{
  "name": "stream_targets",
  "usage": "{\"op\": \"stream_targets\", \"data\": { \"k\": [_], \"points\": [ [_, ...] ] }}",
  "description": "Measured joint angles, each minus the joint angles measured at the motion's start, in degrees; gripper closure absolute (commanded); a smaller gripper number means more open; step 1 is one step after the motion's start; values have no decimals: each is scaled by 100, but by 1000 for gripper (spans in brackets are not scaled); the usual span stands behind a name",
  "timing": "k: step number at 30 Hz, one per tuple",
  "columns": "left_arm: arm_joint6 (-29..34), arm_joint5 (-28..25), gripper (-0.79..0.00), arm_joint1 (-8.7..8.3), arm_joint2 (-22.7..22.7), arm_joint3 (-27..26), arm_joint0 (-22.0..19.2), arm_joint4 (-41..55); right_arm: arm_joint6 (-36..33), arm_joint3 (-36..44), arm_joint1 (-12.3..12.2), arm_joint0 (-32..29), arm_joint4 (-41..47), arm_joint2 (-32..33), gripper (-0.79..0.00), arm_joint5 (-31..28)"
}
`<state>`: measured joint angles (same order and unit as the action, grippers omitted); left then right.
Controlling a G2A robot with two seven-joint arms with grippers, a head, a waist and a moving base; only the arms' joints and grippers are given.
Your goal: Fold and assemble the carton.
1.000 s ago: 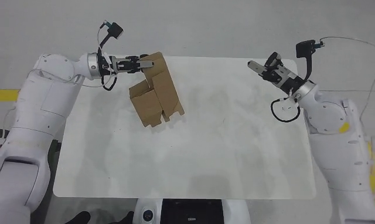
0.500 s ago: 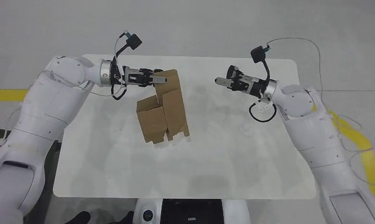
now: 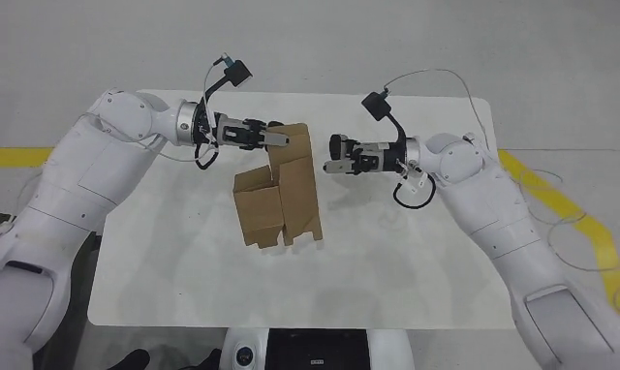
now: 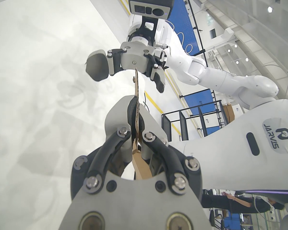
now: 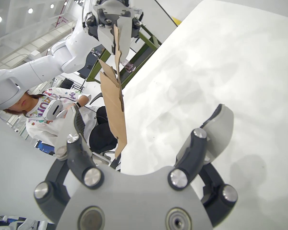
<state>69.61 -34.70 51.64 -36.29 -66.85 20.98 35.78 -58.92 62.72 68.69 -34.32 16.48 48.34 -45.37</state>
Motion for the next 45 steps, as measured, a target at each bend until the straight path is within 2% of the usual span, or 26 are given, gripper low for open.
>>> {"op": "stream_targets", "data": {
  "k": [1, 5, 6, 9, 10, 12, 15, 21, 22, 23, 30, 31, 32, 41, 45],
  "points": [
    [-13, -13, 0, 7, 47, 13, -21, 23, 12, 14, 7, 33, 75, -101, -748, -10],
    [-78, -79, 0, 33, 184, 89, -75, 111, -15, 80, 15, 154, 259, -458, -779, 15],
    [-90, -91, 0, 40, 209, 112, -90, 132, -25, 86, 15, 182, 315, -539, -748, 24],
    [-136, -136, 0, 63, 287, 192, -146, 174, -25, 57, 3, 283, 487, -764, -616, 26],
    [-151, -151, 0, 70, 316, 224, -169, 181, -17, 45, -5, 323, 537, -843, -520, 18],
    [-168, -168, 0, 80, 354, 271, -202, 204, -9, 35, -19, 380, 599, -958, -409, 9],
    [-185, -185, 0, 92, 406, 331, -247, 258, 24, 27, -43, 463, 709, -1140, -296, -24],
    [-162, -163, 0, 94, 490, 322, -276, 391, 116, -25, -87, 613, 934, -1478, -148, -116],
    [-149, -149, 0, 90, 501, 312, -271, 423, 124, -31, -96, 643, 995, -1541, -99, -124],
    [-141, -141, 0, 85, 506, 307, -268, 442, 129, -33, -103, 665, 1037, -1587, -12, -129],
    [-180, -183, 0, 37, 523, 301, -239, 473, 127, 10, -172, 817, 1361, -1938, 0, -125],
    [-203, -205, -252, 29, 521, 299, -234, 480, 143, 9, -184, 843, 1401, -1990, 0, -142],
    [-225, -227, -785, 22, 519, 296, -230, 484, 158, 6, -192, 863, 1424, -2028, 0, -157],
    [-495, -498, -785, -112, 239, 137, -203, 786, 374, -109, -261, 975, 1833, -2290, 0, -374],
    [-768, -772, -785, -211, 83, 281, -140, 637, 475, -329, -308, 945, 2150, -2205, 0, -474]
  ]
}}
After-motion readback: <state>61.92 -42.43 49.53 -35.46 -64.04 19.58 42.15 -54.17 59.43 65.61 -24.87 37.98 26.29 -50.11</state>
